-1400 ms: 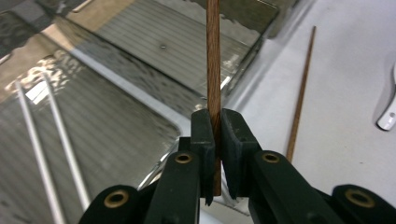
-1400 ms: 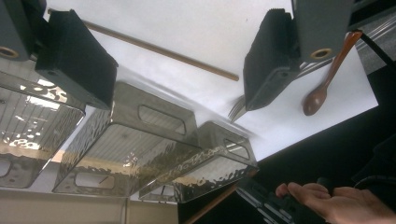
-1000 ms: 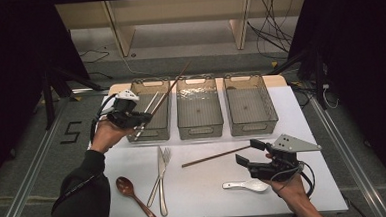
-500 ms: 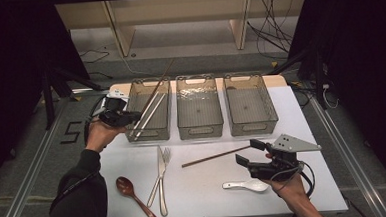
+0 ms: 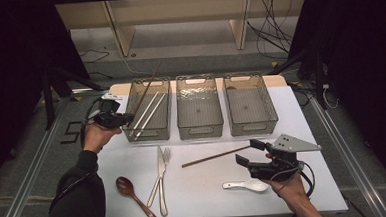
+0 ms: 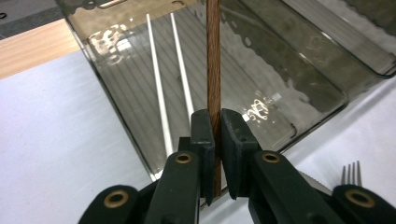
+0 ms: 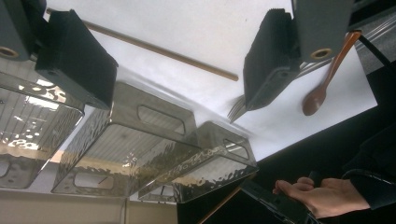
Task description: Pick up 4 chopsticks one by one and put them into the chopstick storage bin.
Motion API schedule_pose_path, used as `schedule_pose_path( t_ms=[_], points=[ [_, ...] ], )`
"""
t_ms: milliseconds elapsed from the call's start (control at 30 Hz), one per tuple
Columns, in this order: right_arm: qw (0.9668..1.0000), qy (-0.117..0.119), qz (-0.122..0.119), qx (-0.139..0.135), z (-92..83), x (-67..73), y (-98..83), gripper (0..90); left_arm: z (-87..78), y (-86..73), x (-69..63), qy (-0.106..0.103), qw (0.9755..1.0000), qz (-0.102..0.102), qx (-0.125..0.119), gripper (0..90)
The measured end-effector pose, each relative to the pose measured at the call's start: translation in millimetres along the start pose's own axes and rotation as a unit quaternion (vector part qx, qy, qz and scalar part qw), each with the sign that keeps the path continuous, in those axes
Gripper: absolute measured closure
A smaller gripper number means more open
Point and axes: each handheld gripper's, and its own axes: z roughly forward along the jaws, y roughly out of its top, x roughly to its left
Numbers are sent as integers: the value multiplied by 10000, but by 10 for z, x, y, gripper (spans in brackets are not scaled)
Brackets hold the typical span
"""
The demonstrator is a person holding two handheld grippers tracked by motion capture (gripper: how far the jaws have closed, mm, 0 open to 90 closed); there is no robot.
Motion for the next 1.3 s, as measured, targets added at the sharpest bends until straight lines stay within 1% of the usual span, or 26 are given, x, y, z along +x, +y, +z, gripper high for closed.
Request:
schedule_pose_path(
  t_ms=[300,433,733,1033,1167,1300],
  points=[
    [10000,1,-5,-6,-2,2,1,267,35,-27,19,68,10000,-38,58,832],
    [10000,2,-11,-8,-2,3,2,267,46,-40,27,131,9999,-61,79,832],
    [10000,-3,-8,-5,-4,5,1,267,105,-66,23,182,9997,-100,126,832],
    [10000,4,-11,-1,-1,6,1,267,169,-81,-2,225,9994,-87,247,830],
    [10000,1,-11,-1,-2,3,1,267,187,-86,-3,265,9992,-146,276,825],
    [10000,1,-9,-1,-3,6,2,267,200,-93,-7,299,9989,-164,307,819]
  ],
)
